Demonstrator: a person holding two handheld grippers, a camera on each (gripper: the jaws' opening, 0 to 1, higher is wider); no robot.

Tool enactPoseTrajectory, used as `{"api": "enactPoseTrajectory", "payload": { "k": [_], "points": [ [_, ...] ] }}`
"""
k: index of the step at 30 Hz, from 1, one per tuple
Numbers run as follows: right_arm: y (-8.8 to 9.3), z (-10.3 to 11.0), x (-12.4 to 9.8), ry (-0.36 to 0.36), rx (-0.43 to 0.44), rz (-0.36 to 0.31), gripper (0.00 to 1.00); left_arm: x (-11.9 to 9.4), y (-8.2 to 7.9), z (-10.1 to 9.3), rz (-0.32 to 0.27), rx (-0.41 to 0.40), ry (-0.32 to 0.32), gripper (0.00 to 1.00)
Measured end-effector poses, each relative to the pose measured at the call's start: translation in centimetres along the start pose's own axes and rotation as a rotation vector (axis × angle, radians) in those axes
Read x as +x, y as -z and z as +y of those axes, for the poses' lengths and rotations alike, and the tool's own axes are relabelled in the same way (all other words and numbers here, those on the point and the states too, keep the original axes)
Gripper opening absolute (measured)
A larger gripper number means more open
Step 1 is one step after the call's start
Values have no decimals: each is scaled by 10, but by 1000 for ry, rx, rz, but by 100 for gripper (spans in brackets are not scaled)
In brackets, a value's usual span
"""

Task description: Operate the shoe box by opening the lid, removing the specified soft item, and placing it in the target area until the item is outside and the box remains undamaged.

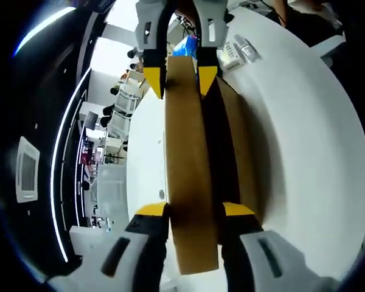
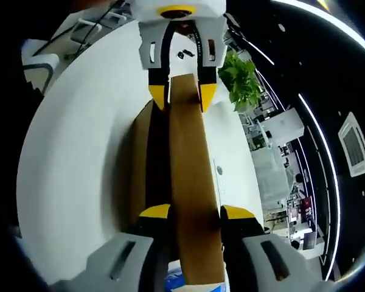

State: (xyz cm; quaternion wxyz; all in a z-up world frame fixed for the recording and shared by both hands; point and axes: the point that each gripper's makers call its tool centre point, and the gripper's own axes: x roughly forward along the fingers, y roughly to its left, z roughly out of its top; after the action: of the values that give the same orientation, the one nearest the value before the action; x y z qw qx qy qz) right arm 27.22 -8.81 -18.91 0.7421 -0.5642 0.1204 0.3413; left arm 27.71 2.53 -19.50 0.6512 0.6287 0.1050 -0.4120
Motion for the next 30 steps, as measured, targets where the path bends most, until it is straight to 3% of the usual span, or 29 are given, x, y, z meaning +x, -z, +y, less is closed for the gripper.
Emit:
{"api": "enactPoseTrajectory", "payload": {
  "k": [6,9,13,18,24,30],
  "points": [
    [-1,2,-1,19,12,-13,30,-5,10,2,15,-1,-44,44],
    [0,2,-1,21,16,-18,31,-10,0,-6,-74,-43,-6,39],
    [0,5,-1,21,15,-15,30,-11,2,-5,-74,-10,-21,38],
    [0,6,0,27,16,-18,30,-12,-3,-1,-106,-54,-48,39],
    [0,8,0,42,20,-28,31,-6,7,1,-66,-58,-80,37],
    [0,13,1,64,5,-35,31,-2,4,-5,-93,-67,-82,30]
  ]
}}
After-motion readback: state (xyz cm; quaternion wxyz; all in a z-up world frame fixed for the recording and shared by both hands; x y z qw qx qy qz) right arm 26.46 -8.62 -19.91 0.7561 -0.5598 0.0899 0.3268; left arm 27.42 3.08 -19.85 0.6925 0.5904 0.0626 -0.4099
